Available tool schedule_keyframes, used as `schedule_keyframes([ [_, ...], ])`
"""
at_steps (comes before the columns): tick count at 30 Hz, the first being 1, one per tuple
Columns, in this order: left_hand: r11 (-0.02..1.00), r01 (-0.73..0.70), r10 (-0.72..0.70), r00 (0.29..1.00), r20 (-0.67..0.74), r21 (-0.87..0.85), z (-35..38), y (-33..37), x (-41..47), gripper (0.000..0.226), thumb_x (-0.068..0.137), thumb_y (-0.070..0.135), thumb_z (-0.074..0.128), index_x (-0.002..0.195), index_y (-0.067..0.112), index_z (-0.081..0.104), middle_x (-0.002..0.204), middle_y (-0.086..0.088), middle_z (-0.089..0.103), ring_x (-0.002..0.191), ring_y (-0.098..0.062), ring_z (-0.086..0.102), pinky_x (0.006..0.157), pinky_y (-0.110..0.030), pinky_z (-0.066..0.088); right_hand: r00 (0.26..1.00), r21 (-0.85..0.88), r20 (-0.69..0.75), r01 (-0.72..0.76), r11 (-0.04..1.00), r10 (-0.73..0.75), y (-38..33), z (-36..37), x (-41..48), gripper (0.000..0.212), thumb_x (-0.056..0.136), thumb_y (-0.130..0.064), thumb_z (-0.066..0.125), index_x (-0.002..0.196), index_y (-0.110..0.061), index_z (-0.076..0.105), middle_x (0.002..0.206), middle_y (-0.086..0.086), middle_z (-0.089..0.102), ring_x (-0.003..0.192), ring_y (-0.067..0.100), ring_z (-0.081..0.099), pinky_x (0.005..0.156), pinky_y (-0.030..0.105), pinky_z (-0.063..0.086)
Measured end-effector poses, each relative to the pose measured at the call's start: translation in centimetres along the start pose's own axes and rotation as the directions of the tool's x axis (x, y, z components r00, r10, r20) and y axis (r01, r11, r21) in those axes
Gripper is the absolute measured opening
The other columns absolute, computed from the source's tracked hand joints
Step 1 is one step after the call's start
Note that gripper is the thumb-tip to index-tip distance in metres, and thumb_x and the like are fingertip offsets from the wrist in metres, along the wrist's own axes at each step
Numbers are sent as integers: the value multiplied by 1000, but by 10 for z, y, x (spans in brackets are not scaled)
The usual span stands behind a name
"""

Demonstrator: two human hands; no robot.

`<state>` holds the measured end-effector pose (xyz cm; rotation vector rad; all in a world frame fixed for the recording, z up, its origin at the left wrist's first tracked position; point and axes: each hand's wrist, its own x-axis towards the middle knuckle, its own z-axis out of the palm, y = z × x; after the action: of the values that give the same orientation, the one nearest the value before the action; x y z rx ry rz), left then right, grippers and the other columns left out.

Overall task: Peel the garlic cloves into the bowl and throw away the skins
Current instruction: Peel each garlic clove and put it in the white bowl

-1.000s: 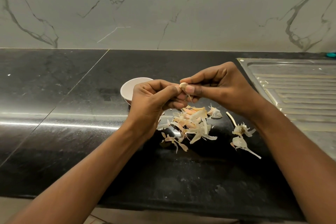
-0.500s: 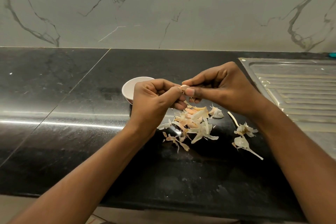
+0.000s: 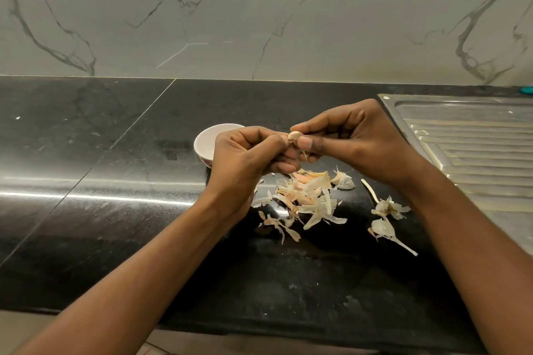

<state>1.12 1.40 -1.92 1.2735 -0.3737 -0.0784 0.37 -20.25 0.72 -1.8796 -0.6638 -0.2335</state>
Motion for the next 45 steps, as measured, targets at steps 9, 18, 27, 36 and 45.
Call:
schedule_keyframes([
  [9,990,74,-68,996,58,-119,1,4,-1,15,86,13,73,90,0,79,89,-24,77,75,-26,77,69,-25,63,1000,9,6,-12,1000,12,2,-3,1,27,94,1,75,121,3,75,104,9,82,90,22,81,80,30,65],
  [18,956,188,-173,981,86,-226,-1,6,1,18,89,8,71,100,-3,80,94,-22,78,78,-23,78,71,-22,63,999,25,-49,-6,1000,7,-1,0,0,27,90,2,80,117,4,76,102,11,82,92,26,82,82,33,67],
  [27,931,241,-226,970,86,-273,-1,9,0,21,83,6,73,98,-8,76,90,-21,77,75,-23,78,69,-21,63,999,-23,-44,18,1000,-19,-2,1,-1,27,88,-1,82,114,3,77,104,8,83,96,22,81,85,30,65],
  [36,922,243,-212,968,133,-303,-2,9,-1,19,85,5,71,99,-5,78,95,-21,78,81,-23,78,72,-22,63,997,-10,-59,58,998,-59,-6,1,-1,28,88,2,80,116,4,76,106,10,82,98,21,81,85,28,65],
  [45,942,203,-189,979,79,-266,-2,4,-1,12,81,4,72,86,-6,69,85,-21,74,67,-22,73,65,-21,62,997,-46,-40,69,997,-71,-5,6,-1,28,87,1,82,114,4,78,106,9,82,98,20,81,88,32,66],
])
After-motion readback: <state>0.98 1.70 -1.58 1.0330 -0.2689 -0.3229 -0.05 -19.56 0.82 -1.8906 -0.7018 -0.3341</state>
